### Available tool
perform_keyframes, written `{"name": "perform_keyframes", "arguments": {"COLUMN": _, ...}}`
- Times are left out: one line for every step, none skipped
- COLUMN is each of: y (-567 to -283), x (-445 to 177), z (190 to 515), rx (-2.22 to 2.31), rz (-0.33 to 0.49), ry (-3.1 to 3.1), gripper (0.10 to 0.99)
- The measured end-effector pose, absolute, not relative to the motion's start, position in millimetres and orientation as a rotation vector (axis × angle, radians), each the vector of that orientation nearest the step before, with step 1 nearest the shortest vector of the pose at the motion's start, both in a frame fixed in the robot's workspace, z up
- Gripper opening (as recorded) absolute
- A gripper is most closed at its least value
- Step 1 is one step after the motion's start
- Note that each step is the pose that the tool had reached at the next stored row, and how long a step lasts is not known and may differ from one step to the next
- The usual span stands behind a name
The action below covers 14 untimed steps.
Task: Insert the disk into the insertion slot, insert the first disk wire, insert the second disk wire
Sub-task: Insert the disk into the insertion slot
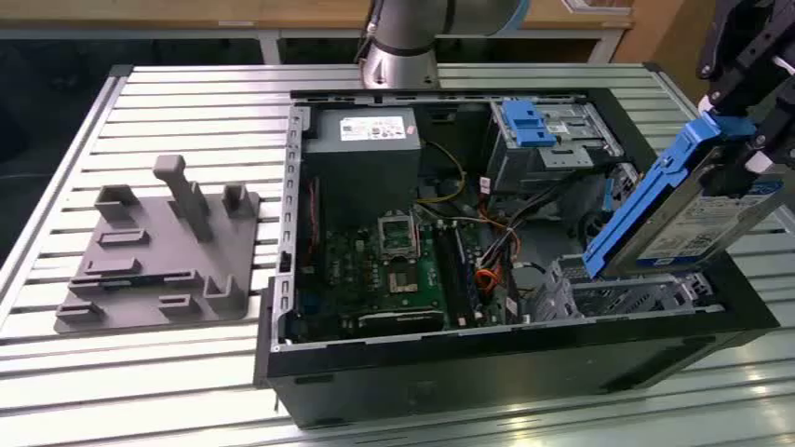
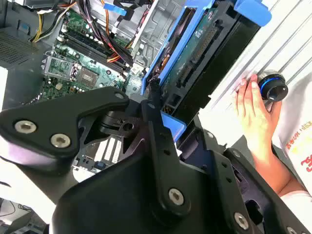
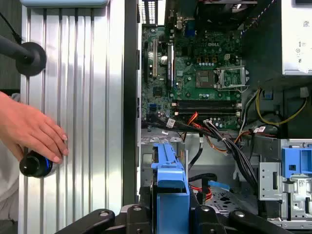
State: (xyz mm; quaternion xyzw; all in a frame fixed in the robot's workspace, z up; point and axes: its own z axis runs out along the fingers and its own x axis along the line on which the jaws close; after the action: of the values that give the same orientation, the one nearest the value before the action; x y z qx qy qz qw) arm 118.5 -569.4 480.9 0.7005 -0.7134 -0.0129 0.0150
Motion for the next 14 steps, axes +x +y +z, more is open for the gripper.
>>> {"name": "perform_keyframes", "arguments": {"y": -569.4, "x": 118.5, "z": 480.9, "rx": 2.18, "rz": -0.04, "ry": -2.22, "gripper": 0.365}}
{"name": "perform_keyframes", "arguments": {"y": -569.4, "x": 118.5, "z": 480.9, "rx": 2.18, "rz": -0.04, "ry": -2.22, "gripper": 0.365}}
{"name": "perform_keyframes", "arguments": {"y": -569.4, "x": 118.5, "z": 480.9, "rx": 2.18, "rz": -0.04, "ry": -2.22, "gripper": 0.365}}
{"name": "perform_keyframes", "arguments": {"y": -569.4, "x": 118.5, "z": 480.9, "rx": 2.18, "rz": -0.04, "ry": -2.22, "gripper": 0.365}}
{"name": "perform_keyframes", "arguments": {"y": -569.4, "x": 118.5, "z": 480.9, "rx": 2.18, "rz": -0.04, "ry": -2.22, "gripper": 0.365}}
{"name": "perform_keyframes", "arguments": {"y": -569.4, "x": 118.5, "z": 480.9, "rx": 2.18, "rz": -0.04, "ry": -2.22, "gripper": 0.365}}
{"name": "perform_keyframes", "arguments": {"y": -569.4, "x": 118.5, "z": 480.9, "rx": 2.18, "rz": -0.04, "ry": -2.22, "gripper": 0.365}}
{"name": "perform_keyframes", "arguments": {"y": -569.4, "x": 118.5, "z": 480.9, "rx": 2.18, "rz": -0.04, "ry": -2.22, "gripper": 0.365}}
{"name": "perform_keyframes", "arguments": {"y": -569.4, "x": 118.5, "z": 480.9, "rx": 2.18, "rz": -0.04, "ry": -2.22, "gripper": 0.365}}
{"name": "perform_keyframes", "arguments": {"y": -569.4, "x": 118.5, "z": 480.9, "rx": 2.18, "rz": -0.04, "ry": -2.22, "gripper": 0.365}}
{"name": "perform_keyframes", "arguments": {"y": -569.4, "x": 118.5, "z": 480.9, "rx": 2.18, "rz": -0.04, "ry": -2.22, "gripper": 0.365}}
{"name": "perform_keyframes", "arguments": {"y": -569.4, "x": 118.5, "z": 480.9, "rx": 2.18, "rz": -0.04, "ry": -2.22, "gripper": 0.365}}
{"name": "perform_keyframes", "arguments": {"y": -569.4, "x": 118.5, "z": 480.9, "rx": 2.18, "rz": -0.04, "ry": -2.22, "gripper": 0.365}}
{"name": "perform_keyframes", "arguments": {"y": -569.4, "x": 118.5, "z": 481.0, "rx": 2.181, "rz": -0.042, "ry": -2.221, "gripper": 0.365}}
